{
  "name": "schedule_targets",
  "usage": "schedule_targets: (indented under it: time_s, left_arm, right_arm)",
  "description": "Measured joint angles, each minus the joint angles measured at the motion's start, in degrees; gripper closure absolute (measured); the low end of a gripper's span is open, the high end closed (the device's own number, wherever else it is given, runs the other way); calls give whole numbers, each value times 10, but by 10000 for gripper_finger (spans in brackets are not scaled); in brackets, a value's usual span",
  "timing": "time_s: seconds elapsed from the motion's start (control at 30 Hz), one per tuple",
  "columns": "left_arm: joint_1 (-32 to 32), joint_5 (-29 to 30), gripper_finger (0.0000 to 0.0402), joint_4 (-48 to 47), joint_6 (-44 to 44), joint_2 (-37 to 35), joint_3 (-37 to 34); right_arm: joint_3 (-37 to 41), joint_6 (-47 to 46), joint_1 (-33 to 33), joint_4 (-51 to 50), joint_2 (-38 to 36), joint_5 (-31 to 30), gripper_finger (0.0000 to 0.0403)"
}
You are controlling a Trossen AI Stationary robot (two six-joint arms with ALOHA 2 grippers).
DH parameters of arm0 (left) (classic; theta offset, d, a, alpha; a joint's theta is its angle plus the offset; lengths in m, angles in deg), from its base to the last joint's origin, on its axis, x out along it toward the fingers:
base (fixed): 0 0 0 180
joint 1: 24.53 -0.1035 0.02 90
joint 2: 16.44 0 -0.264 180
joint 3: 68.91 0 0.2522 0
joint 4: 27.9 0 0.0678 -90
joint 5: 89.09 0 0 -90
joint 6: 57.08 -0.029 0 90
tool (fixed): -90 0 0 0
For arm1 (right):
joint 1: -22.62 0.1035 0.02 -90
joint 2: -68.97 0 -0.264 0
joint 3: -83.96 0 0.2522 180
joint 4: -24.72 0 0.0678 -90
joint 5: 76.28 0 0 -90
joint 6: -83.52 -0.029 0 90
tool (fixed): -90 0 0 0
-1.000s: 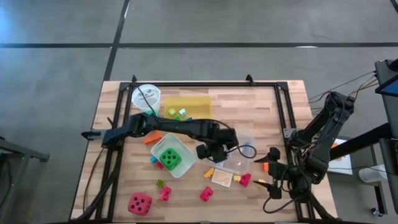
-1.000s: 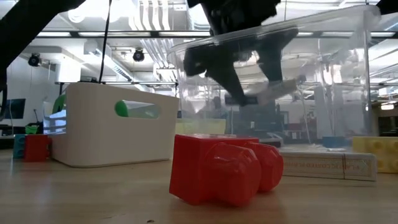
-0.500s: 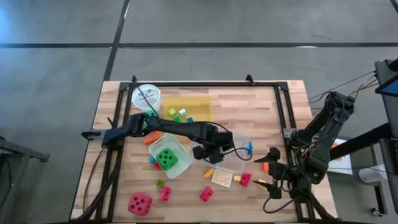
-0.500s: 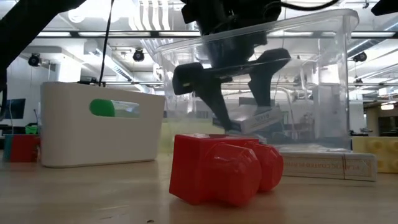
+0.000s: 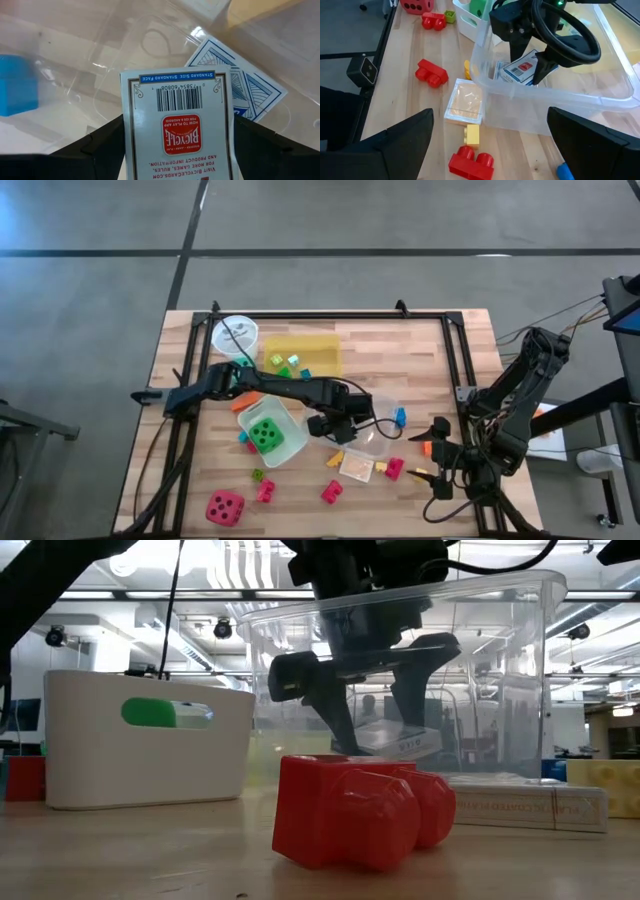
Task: Pick & Place Toys
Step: Put the white game card pack into the transparent bin
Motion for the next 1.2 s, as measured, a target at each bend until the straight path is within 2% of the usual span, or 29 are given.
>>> schedule_targets:
  time_s: [0.37,0.6,0.87,1.2]
  left_arm:
    - [0,15,103,4,13,0,0]
    - [0,16,72,6,52,0,0]
    - [0,18,62,8,16,0,1]
    - [14,87,61,5,11,-8,3]
  right_arm:
    - [0,0,0,0,0,1,22]
    - [0,-1,0,0,0,5,22]
    - [0,-2,0,0,0,7,22]
    - [0,-2,0,0,0,7,22]
